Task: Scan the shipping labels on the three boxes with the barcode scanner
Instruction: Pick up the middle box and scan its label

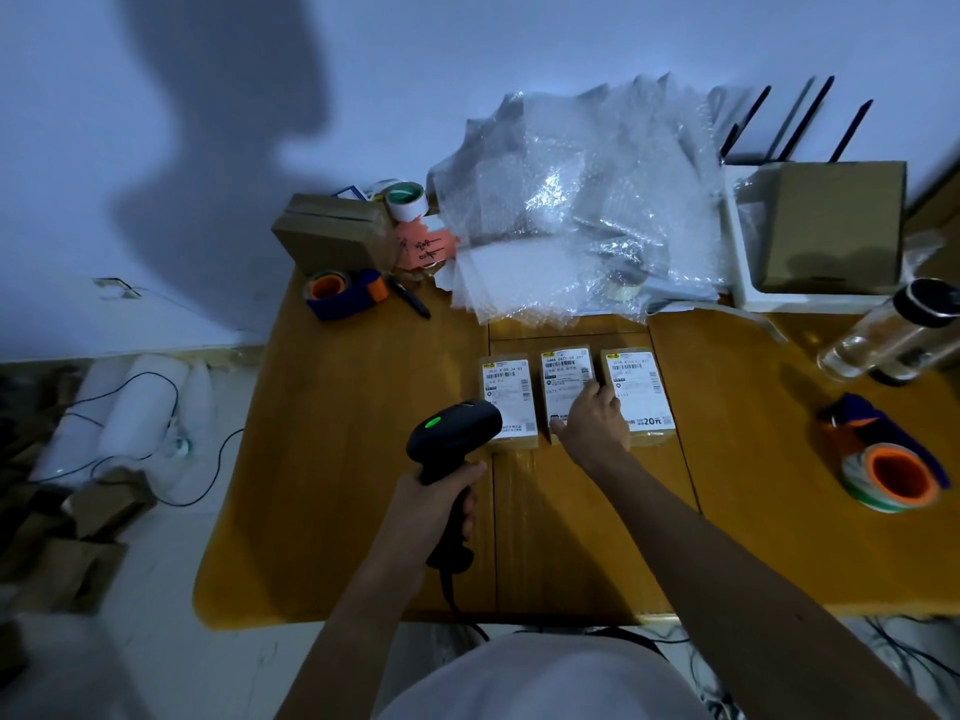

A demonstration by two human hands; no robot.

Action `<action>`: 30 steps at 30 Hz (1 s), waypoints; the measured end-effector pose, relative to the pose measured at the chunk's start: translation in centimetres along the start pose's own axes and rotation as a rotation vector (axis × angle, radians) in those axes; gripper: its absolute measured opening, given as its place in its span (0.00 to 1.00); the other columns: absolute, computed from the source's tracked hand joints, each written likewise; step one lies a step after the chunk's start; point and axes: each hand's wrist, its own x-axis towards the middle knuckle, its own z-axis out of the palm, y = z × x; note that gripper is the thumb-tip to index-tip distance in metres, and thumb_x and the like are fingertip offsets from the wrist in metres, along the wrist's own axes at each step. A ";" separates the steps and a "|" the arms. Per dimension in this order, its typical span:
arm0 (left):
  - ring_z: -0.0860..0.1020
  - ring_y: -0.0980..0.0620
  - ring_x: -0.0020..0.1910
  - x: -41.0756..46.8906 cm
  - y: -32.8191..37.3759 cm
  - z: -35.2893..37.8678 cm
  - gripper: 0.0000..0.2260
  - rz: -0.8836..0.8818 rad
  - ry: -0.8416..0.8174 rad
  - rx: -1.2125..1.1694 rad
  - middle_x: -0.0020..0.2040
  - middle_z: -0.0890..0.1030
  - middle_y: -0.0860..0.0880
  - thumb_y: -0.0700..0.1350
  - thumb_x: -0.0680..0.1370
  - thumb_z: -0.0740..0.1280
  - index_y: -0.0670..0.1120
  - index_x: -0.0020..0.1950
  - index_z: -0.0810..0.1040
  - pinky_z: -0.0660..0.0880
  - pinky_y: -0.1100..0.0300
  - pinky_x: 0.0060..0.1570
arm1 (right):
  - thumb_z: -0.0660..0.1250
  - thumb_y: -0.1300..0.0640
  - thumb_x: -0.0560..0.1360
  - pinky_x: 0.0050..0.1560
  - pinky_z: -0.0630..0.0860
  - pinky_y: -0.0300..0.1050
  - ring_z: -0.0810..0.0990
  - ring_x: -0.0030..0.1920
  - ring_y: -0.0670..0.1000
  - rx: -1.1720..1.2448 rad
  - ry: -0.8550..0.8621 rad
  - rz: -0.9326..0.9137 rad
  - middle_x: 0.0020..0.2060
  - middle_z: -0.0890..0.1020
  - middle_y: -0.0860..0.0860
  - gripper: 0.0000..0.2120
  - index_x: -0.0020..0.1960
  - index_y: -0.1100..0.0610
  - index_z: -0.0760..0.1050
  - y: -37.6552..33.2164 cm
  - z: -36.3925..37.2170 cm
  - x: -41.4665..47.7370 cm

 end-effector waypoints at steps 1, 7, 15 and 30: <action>0.74 0.51 0.28 0.0 0.0 0.0 0.11 -0.001 -0.003 -0.001 0.30 0.76 0.47 0.47 0.76 0.75 0.44 0.40 0.78 0.73 0.57 0.33 | 0.71 0.45 0.77 0.70 0.71 0.55 0.66 0.75 0.63 0.038 -0.016 0.024 0.75 0.65 0.65 0.44 0.79 0.66 0.53 0.1 0.0 0.1; 0.74 0.51 0.27 0.1 -0.5 -0.1 0.11 -0.019 0.000 0.001 0.30 0.76 0.47 0.47 0.76 0.75 0.44 0.39 0.78 0.73 0.54 0.35 | 0.70 0.38 0.75 0.69 0.73 0.57 0.72 0.72 0.64 0.224 -0.086 0.140 0.73 0.71 0.64 0.48 0.79 0.67 0.54 1.0 1.1 0.4; 0.74 0.51 0.28 -0.3 -0.5 0.0 0.11 -0.024 0.000 0.011 0.31 0.76 0.47 0.48 0.76 0.75 0.45 0.40 0.78 0.74 0.56 0.34 | 0.74 0.39 0.73 0.67 0.73 0.59 0.72 0.72 0.65 0.367 -0.084 0.214 0.73 0.73 0.64 0.55 0.81 0.67 0.45 1.1 1.1 0.2; 0.74 0.51 0.28 -0.9 -1.3 0.0 0.10 0.003 -0.015 0.019 0.30 0.76 0.48 0.47 0.78 0.73 0.44 0.40 0.77 0.73 0.54 0.37 | 0.81 0.45 0.67 0.65 0.74 0.57 0.69 0.72 0.64 0.444 -0.088 0.203 0.75 0.62 0.64 0.55 0.80 0.64 0.53 2.1 2.2 -1.6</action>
